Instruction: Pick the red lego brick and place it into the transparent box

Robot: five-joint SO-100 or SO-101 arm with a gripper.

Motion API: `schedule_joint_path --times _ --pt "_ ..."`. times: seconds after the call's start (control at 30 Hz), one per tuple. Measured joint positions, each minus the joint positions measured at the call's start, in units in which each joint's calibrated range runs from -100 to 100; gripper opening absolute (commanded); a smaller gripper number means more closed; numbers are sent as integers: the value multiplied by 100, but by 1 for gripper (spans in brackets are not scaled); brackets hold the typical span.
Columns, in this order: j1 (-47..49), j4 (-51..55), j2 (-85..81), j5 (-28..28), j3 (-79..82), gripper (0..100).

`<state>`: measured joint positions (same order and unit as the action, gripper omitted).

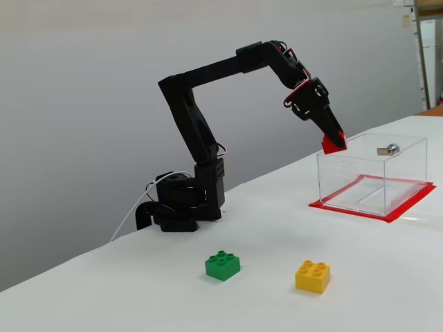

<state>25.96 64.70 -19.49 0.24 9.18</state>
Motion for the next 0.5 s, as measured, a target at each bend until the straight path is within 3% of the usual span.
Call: schedule_joint_path --times 0.5 --pt "994 17 34 5 -794 11"
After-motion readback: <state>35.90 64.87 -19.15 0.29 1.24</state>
